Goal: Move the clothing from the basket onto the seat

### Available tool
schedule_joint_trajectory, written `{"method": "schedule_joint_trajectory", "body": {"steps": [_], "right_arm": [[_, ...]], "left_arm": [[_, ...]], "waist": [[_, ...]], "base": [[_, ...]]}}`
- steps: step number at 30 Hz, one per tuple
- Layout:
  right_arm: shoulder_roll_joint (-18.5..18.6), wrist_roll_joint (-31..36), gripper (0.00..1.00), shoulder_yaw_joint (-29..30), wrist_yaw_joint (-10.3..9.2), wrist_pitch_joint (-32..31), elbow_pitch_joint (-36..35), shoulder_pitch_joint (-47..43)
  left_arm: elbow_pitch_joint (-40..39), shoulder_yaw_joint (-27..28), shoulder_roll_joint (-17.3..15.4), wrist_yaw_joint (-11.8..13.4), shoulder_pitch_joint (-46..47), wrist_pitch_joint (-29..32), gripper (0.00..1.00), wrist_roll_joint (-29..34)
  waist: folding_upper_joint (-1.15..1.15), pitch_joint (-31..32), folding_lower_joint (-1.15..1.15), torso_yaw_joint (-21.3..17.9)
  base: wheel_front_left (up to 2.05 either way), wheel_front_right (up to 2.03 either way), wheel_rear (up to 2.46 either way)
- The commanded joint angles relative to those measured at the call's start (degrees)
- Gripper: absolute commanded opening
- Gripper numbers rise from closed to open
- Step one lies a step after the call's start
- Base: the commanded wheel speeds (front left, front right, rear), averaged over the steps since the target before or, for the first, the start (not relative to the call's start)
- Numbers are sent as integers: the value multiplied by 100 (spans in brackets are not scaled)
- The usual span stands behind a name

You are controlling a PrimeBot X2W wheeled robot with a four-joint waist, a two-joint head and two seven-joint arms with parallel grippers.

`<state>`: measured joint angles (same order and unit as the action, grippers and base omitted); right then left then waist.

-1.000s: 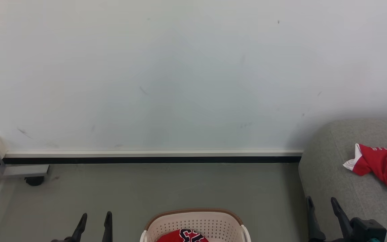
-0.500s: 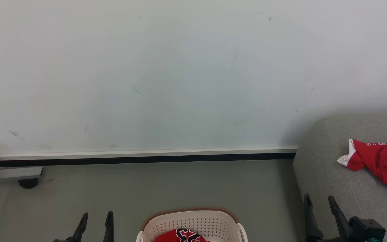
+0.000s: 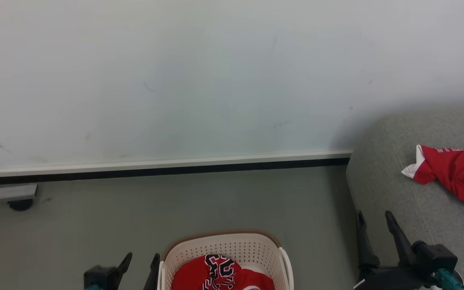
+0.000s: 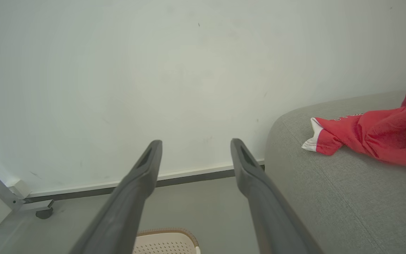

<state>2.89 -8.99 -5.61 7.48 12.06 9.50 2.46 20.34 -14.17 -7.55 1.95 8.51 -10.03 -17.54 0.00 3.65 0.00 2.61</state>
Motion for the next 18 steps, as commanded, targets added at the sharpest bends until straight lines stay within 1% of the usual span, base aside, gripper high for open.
{"method": "schedule_joint_trajectory", "body": {"steps": [1, 2, 3, 4, 6, 9, 13, 18], "right_arm": [[-1, 62, 100, -54, 2, -64, -169, 28], [-1, 94, 100, -78, 2, -95, -331, 84], [-1, 156, 100, -128, 2, -182, -629, 169], [-1, 182, 100, -146, 2, -200, -767, 219], [-2, 202, 100, -202, 2, -247, -1042, 341], [-2, 211, 100, -264, 2, -269, -1403, 556], [-4, 117, 100, -337, 2, -124, -1695, 769], [-5, 84, 100, -413, 2, 42, -1896, 866]], "left_arm": [[154, -81, -15, -77, 257, 140, 100, 78], [278, -142, -5, -113, 463, 261, 100, 114], [563, -281, 35, -206, 882, 499, 100, 161], [714, -350, 55, -256, 1103, 609, 100, 176], [1028, -489, 76, -374, 1565, 789, 100, 270], [1474, -632, 125, -469, 2270, 960, 100, 391], [2178, -865, 141, -554, 3019, 1180, 100, 599], [2898, -1231, 206, -714, 3782, 1392, 100, 851]], "waist": [[0, -447, 0, -186], [0, -671, 0, -237], [0, -1102, 0, -336], [0, -1319, 0, -387], [0, -1780, 0, -506], [0, -2497, 0, -688], [0, -3354, 0, -956], [0, -4162, 0, -1210]], "base": [[0, 0, 0], [0, 0, 0], [0, 0, 0], [0, 0, 0], [0, 0, 0], [0, 0, 0], [0, 0, 0], [0, 0, 0]]}}
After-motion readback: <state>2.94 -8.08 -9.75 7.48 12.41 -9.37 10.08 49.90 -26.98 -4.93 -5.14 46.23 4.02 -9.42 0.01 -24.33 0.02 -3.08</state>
